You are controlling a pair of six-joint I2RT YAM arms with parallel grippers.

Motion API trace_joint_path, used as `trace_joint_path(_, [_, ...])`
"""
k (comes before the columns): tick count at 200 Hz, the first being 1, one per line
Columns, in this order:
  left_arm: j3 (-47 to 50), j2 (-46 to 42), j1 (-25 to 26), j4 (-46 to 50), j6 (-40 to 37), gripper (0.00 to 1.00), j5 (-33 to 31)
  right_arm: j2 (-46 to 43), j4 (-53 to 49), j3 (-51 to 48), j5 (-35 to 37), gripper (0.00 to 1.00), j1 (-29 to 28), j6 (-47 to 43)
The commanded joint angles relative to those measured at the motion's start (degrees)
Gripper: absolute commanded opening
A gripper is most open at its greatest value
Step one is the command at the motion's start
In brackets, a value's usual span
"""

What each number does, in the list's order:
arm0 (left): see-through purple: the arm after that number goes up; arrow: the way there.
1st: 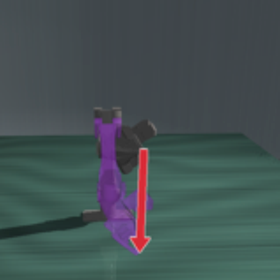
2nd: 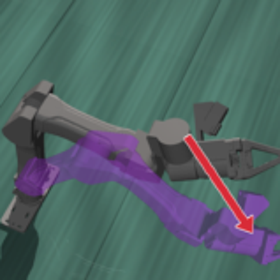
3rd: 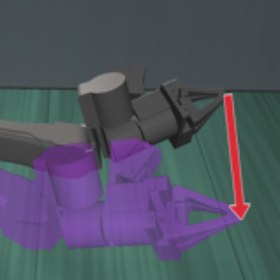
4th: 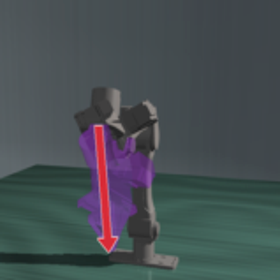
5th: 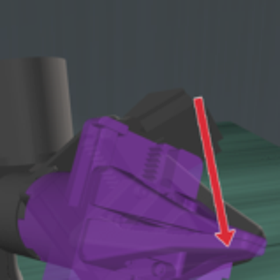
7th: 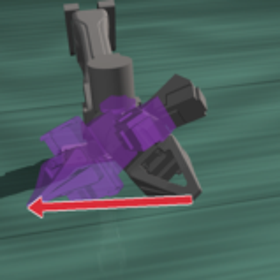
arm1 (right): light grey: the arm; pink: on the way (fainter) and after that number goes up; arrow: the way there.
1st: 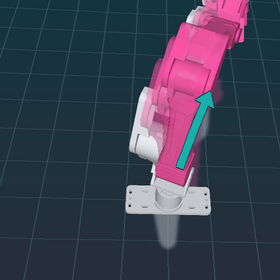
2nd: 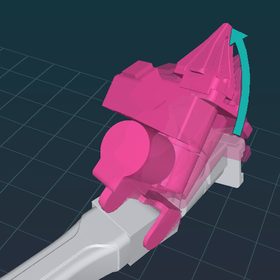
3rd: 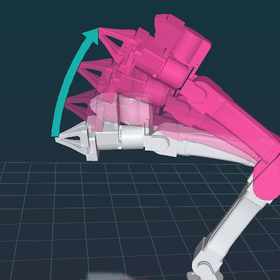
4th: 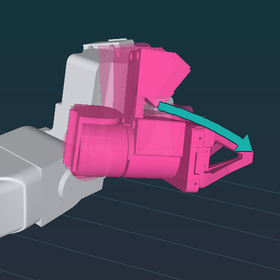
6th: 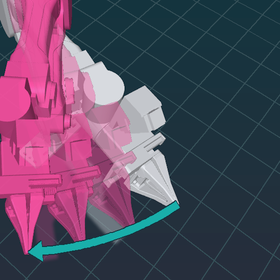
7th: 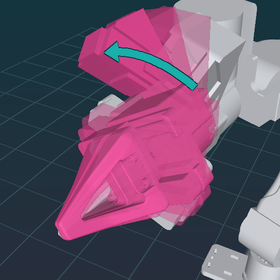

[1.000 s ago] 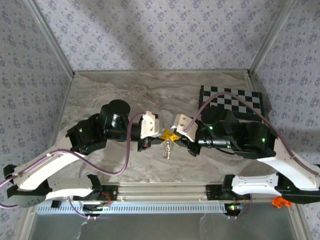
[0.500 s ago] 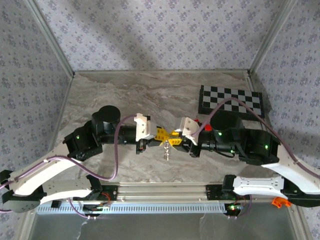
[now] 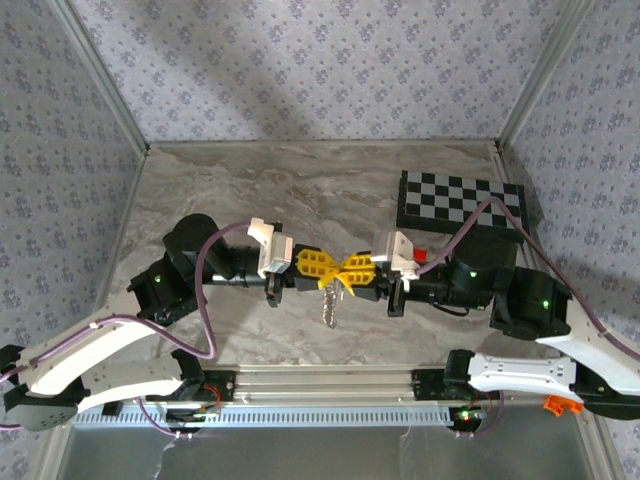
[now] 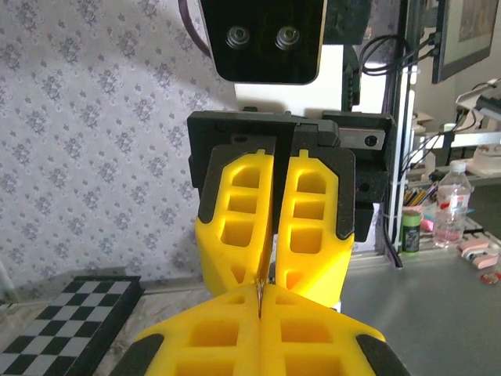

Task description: Put the keys on the keyring

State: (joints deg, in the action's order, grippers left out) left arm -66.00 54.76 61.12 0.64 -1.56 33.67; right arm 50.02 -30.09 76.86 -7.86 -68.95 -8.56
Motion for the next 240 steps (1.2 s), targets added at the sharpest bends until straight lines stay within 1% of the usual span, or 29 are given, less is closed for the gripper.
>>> trace_joint_path(1, [0.22, -0.18, 0.36, -6.26, 2.69, 0.0, 3.43, -0.61, 2.31, -0.73, 1.08, 0.1, -0.22, 0.56])
trace_joint_path(8, [0.25, -0.12, 0.32, -6.48, 2.86, 0.0, 3.55, -0.87, 2.25, -0.89, 1.41, 0.09, -0.22, 0.58])
trace_joint_path(24, [0.26, 0.04, 0.31, -6.62, 3.21, 0.0, 3.6, -1.2, 2.05, -1.01, 2.4, 0.0, -0.22, 0.47])
trace_joint_path(43, [-0.8, 0.58, 0.4, -4.03, 2.58, 0.0, 3.29, -0.98, 0.57, -0.39, 4.22, 0.0, -0.22, 0.13])
trace_joint_path(64, [-3.7, 1.27, 0.39, 5.76, -1.1, 0.0, 0.55, 0.98, -5.42, 3.13, 5.98, 0.0, -0.22, -0.94])
trace_joint_path(80, [-7.3, 2.4, 0.4, 16.49, -5.92, 0.02, -3.84, 3.11, -11.35, 6.78, 6.81, 0.0, -0.38, -2.3])
trace_joint_path(100, [-11.75, 4.96, 0.4, 27.97, -11.42, 0.03, -6.97, 6.23, -18.07, 11.26, 6.8, 0.0, -0.81, -4.1])
trace_joint_path(116, [-13.81, 6.46, 0.44, 32.86, -14.06, 0.05, -8.41, 9.2, -23.06, 14.88, 7.04, 0.0, -1.16, -5.23])
trace_joint_path(134, [-14.83, 7.67, 0.4, 35.47, -15.77, 0.06, -9.11, 12.08, -27.36, 17.97, 7.85, 0.0, -1.69, -6.5])
trace_joint_path(156, [-14.46, 7.74, 0.4, 35.25, -16.24, 0.05, -9.32, 14.47, -30.76, 20.52, 8.89, 0.0, -1.8, -7.42])
trace_joint_path(166, [-14.02, 7.48, 0.4, 34.49, -16.04, 0.0, -9.15, 15.08, -31.59, 21.26, 9.21, 0.0, -1.8, -7.53])
trace_joint_path(179, [-13.23, 6.75, 0.4, 33.01, -15.4, 0.0, -8.61, 15.1, -31.51, 21.51, 9.43, 0.0, -1.8, -7.4])
trace_joint_path(203, [-10.03, 3.89, 0.4, 24.74, -11.84, 0.0, -6.02, 13.48, -28.1, 19.76, 9.51, 0.0, -1.76, -6.41])
trace_joint_path(217, [-7.79, 2.39, 0.4, 18.31, -8.76, 0.0, -3.59, 11.65, -24.69, 17.28, 9.08, 0.08, -1.8, -5.28])
trace_joint_path(240, [-4.88, 1.16, 0.4, 8.09, -3.98, 0.0, 0.23, 7.9, -18.5, 12.7, 6.64, 0.16, -1.8, -3.17])
